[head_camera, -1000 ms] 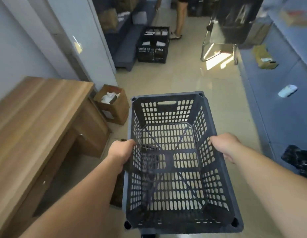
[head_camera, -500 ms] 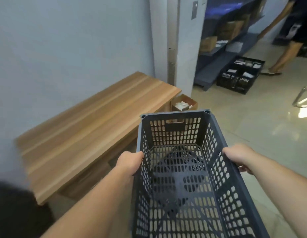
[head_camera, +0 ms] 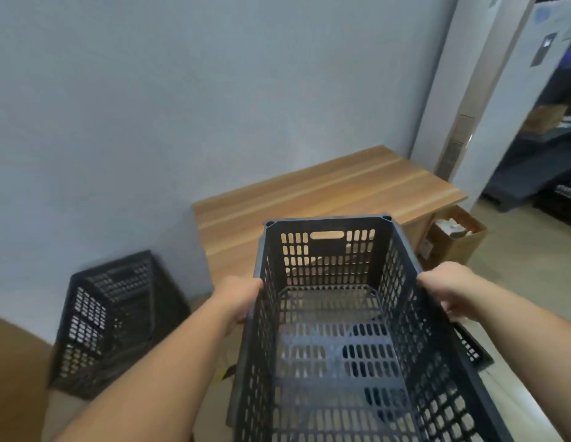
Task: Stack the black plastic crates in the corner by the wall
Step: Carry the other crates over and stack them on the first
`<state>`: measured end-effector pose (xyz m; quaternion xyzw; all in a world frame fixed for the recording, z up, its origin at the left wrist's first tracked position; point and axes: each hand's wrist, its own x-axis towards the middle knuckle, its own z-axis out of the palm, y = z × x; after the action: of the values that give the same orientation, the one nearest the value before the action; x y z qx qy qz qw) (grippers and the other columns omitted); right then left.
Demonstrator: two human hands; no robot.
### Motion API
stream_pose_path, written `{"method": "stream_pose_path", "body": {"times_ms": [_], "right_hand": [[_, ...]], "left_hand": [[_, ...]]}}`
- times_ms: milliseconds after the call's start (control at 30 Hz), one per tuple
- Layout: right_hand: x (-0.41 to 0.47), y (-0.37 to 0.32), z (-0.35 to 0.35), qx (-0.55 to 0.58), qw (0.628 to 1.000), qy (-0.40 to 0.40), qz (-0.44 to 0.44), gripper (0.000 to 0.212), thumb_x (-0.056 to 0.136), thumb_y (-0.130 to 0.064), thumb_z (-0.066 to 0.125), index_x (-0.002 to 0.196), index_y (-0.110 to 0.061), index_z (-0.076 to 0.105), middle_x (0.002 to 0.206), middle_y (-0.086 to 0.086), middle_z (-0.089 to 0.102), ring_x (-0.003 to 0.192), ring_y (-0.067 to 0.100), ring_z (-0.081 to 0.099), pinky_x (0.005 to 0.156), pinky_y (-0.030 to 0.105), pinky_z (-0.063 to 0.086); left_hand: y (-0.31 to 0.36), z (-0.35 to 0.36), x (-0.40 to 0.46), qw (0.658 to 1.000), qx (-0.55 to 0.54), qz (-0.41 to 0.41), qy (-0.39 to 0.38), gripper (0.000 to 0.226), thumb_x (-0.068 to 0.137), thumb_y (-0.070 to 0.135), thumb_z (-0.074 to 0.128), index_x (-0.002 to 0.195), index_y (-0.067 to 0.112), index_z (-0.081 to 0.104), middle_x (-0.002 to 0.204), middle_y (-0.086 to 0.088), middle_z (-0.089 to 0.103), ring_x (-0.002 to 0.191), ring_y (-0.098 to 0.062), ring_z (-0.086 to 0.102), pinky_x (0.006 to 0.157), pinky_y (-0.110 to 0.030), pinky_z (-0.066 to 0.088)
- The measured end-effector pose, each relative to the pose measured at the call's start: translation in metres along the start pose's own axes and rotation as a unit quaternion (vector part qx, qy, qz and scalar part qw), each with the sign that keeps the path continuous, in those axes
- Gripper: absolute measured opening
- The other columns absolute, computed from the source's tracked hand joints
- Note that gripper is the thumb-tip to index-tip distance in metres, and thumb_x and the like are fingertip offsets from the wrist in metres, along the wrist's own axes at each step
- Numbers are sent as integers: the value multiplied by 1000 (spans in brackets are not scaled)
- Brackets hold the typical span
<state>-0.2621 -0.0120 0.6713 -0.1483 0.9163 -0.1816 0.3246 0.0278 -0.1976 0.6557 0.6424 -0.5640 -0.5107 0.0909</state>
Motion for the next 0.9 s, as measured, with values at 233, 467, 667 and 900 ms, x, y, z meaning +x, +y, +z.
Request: {"method": "stream_pose_path", "body": {"times_ms": [233, 467, 667, 900], "right_hand": [[-40, -97, 43, -81, 991, -64, -91, 26, 103, -22, 49, 100, 0, 62, 93, 22, 70, 78, 35, 71, 57, 36, 58], [-68, -182, 91, -86, 976, -137, -148, 29, 103, -25, 51, 106, 3, 59, 96, 24, 72, 80, 37, 75, 67, 42, 65], [-93, -255, 156, -118, 960, -167, -190, 23, 99, -20, 55, 102, 2, 60, 95, 24, 71, 83, 41, 75, 69, 44, 65], [-125, -352, 240, -119, 950, -188, -220, 24, 99, -19, 55, 102, 4, 63, 89, 22, 71, 63, 37, 73, 53, 38, 62]], "left_hand": [[-43, -100, -5, 995, -60, -37, 68, 19, 94, 23, 63, 101, 6, 70, 92, -13, 74, 79, -28, 70, 73, -37, 59], [-86, -185, -13, 981, -122, -76, 133, 24, 94, 20, 60, 102, 4, 76, 96, -15, 79, 86, -30, 76, 85, -46, 63], [-124, -257, 5, 971, -126, -95, 179, 20, 98, 22, 58, 101, 3, 66, 79, -8, 60, 68, -23, 58, 67, -35, 50], [-160, -367, 41, 965, -146, -104, 193, 25, 97, 19, 56, 105, 1, 72, 91, -17, 73, 78, -33, 72, 86, -50, 63]]}}
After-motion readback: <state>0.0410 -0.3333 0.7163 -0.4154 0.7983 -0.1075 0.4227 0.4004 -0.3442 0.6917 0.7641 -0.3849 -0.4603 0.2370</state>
